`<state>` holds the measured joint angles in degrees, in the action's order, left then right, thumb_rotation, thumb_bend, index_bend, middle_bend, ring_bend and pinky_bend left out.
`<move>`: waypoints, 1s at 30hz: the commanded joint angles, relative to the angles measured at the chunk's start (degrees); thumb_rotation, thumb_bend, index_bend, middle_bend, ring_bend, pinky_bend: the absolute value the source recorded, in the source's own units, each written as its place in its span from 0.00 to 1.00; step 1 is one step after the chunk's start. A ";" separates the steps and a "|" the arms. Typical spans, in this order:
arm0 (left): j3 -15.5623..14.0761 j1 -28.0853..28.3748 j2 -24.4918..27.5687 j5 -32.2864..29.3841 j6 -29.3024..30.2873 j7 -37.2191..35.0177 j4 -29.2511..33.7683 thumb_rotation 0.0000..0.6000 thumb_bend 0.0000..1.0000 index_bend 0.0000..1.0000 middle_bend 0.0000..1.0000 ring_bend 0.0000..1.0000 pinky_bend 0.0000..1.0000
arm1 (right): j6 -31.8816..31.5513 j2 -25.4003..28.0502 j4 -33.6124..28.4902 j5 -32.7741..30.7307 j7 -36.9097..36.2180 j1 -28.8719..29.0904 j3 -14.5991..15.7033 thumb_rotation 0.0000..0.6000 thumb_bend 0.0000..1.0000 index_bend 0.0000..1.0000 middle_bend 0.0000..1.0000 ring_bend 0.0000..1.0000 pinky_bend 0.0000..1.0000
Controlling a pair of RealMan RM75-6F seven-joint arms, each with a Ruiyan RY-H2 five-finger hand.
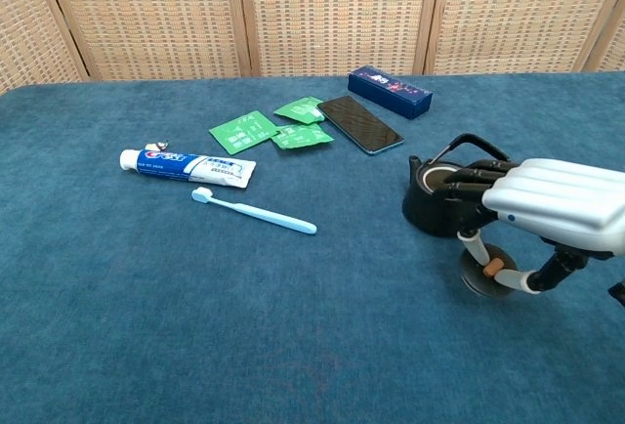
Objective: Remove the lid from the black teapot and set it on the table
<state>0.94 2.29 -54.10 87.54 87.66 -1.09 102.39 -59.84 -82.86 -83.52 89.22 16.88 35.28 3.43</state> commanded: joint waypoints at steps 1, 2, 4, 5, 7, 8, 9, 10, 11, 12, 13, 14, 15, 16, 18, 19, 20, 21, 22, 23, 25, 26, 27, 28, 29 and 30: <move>0.09 0.10 -0.04 -0.19 -0.21 0.03 -0.06 1.00 0.00 0.00 0.00 0.00 0.00 | 0.27 -0.23 0.68 -0.04 -0.07 -0.12 -0.08 1.00 0.31 0.30 0.11 0.00 0.00; 0.10 0.13 -0.05 -0.22 -0.25 0.07 -0.06 1.00 0.00 0.00 0.00 0.00 0.00 | 0.29 -0.17 0.68 -0.04 -0.20 -0.14 -0.13 1.00 0.28 0.28 0.10 0.00 0.00; 0.10 0.17 -0.10 -0.20 -0.35 0.22 -0.05 1.00 0.00 0.00 0.00 0.00 0.00 | -0.10 0.13 0.42 0.16 -0.66 -0.24 -0.35 1.00 0.25 0.27 0.10 0.00 0.00; 0.09 0.18 -0.13 -0.19 -0.38 0.33 -0.04 1.00 0.00 0.00 0.00 0.00 0.00 | -0.49 0.46 0.14 0.43 -0.93 -0.34 -0.48 1.00 0.25 0.27 0.10 0.00 0.00; 0.08 0.17 -0.15 -0.15 -0.39 0.40 0.02 1.00 0.00 0.00 0.00 0.00 0.00 | -1.27 1.18 -0.59 0.91 -1.22 -0.53 -0.69 1.00 0.25 0.27 0.11 0.00 0.00; 0.07 0.15 -0.15 -0.10 -0.35 0.45 0.05 1.00 0.00 0.00 0.00 0.00 0.00 | -2.16 1.98 -1.44 1.38 -1.44 -0.70 -0.92 1.00 0.25 0.27 0.11 0.00 0.00; 0.06 0.13 -0.14 -0.03 -0.30 0.46 0.05 1.00 0.00 0.00 0.00 0.00 0.00 | -2.80 2.67 -2.16 1.75 -1.56 -0.86 -1.03 1.00 0.25 0.27 0.11 0.00 0.00; 0.03 0.11 -0.14 0.07 -0.26 0.43 0.09 1.00 0.00 0.00 0.00 0.00 0.00 | -3.50 3.45 -2.97 2.14 -1.67 -1.03 -1.16 1.00 0.25 0.27 0.11 0.00 0.00; 0.00 0.08 -0.13 0.16 -0.21 0.40 0.11 1.00 0.00 0.00 0.00 0.00 0.00 | -4.27 4.32 -3.84 2.54 -1.79 -1.23 -1.30 1.00 0.25 0.27 0.11 0.00 0.00; -0.03 0.05 -0.11 0.26 -0.15 0.37 0.15 1.00 0.00 0.00 0.00 0.00 0.00 | -5.12 5.27 -4.77 2.96 -1.93 -1.46 -1.45 1.00 0.25 0.27 0.11 0.00 0.00; -0.07 0.00 -0.09 0.37 -0.07 0.34 0.17 1.00 0.00 0.00 0.00 0.00 0.00 | -6.07 6.28 -5.72 3.36 -2.12 -1.76 -1.60 1.00 0.25 0.27 0.11 0.00 0.00; -0.14 -0.08 -0.05 0.61 0.09 0.28 0.22 1.00 0.00 0.00 0.00 0.00 0.00 | -7.62 7.84 -7.03 3.91 -2.50 -2.28 -1.86 1.00 0.25 0.27 0.11 0.00 0.00; -0.21 -0.15 -0.02 0.82 0.25 0.21 0.24 1.00 0.00 0.00 0.00 0.00 0.00 | -8.80 9.13 -7.99 4.35 -2.94 -2.77 -1.93 1.00 0.25 0.27 0.11 0.00 0.00; -0.27 -0.24 0.01 1.02 0.43 0.15 0.23 1.00 0.00 0.00 0.00 0.00 0.00 | -9.85 10.34 -8.76 4.73 -3.47 -3.25 -1.96 1.00 0.25 0.27 0.11 0.00 0.00; -0.39 -0.41 0.06 1.46 0.79 -0.01 0.27 1.00 0.00 0.00 0.00 0.00 0.00 | -12.17 12.78 -9.83 5.27 -4.76 -4.41 -2.05 1.00 0.24 0.27 0.10 0.00 0.00; -0.45 -0.47 0.07 1.62 0.91 -0.07 0.27 1.00 0.00 0.00 0.00 0.00 0.00 | -13.05 13.60 -10.06 5.42 -5.30 -4.91 -2.04 1.00 0.24 0.26 0.10 0.00 0.00; -0.50 -0.54 0.09 1.80 1.04 -0.10 0.28 1.00 0.00 0.00 0.00 0.00 0.00 | -14.03 14.42 -10.20 5.42 -5.89 -5.49 -2.08 1.00 0.22 0.25 0.08 0.00 0.00; -0.59 -0.61 0.11 2.05 1.19 -0.12 0.29 1.00 0.00 0.00 0.00 0.00 0.00 | -15.42 15.37 -10.24 5.11 -6.73 -6.40 -2.17 1.00 0.18 0.23 0.06 0.00 0.00; -0.63 -0.65 0.11 2.16 1.26 -0.12 0.29 1.00 0.00 0.00 0.00 0.00 0.00 | -16.15 15.82 -10.23 4.86 -7.25 -6.93 -2.19 1.00 0.15 0.22 0.05 0.00 0.00; -0.77 -0.74 0.10 2.53 1.43 -0.06 0.28 1.00 0.00 0.00 0.00 0.00 0.00 | -17.66 16.63 -10.11 4.16 -8.41 -8.11 -2.25 1.00 0.09 0.19 0.02 0.00 0.00; -1.21 -0.92 -0.01 3.39 1.62 0.45 0.07 1.00 0.00 0.00 0.00 0.00 0.00 | -20.97 17.46 -9.04 2.24 -11.10 -11.17 -2.25 1.00 0.02 0.16 0.00 0.00 0.00; -1.41 -0.92 -0.05 3.75 1.53 0.61 -0.02 1.00 0.00 0.00 0.00 0.00 0.00 | -21.98 17.42 -8.38 1.37 -12.27 -12.43 -2.16 1.00 0.00 0.13 0.00 0.00 0.00; -1.61 -0.92 -0.12 4.08 1.43 0.71 -0.10 1.00 0.00 0.00 0.00 0.00 0.00 | -22.74 17.37 -7.48 0.35 -13.45 -13.81 -1.97 1.00 0.00 0.09 0.00 0.00 0.00; -1.69 -0.93 -0.19 4.26 1.42 0.79 -0.15 1.00 0.00 0.00 0.00 0.00 0.00 | -23.02 17.35 -6.85 -0.62 -13.92 -14.77 -1.85 1.00 0.00 0.07 0.00 0.00 0.00; -1.77 -0.97 -0.27 4.40 1.47 0.85 -0.22 1.00 0.00 0.00 0.00 0.00 0.00 | -23.04 17.39 -6.38 -1.59 -14.18 -15.63 -1.68 1.00 0.00 0.04 0.00 0.00 0.00; -1.88 -1.07 -0.37 4.52 1.53 0.86 -0.28 1.00 0.00 0.00 0.00 0.00 0.00 | -22.55 17.73 -6.22 -2.77 -14.50 -16.54 -1.22 1.00 0.00 0.02 0.00 0.00 0.00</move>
<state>-0.88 1.27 -54.42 92.00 89.15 -0.25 102.14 -82.05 -65.80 -90.97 88.88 3.53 21.01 1.58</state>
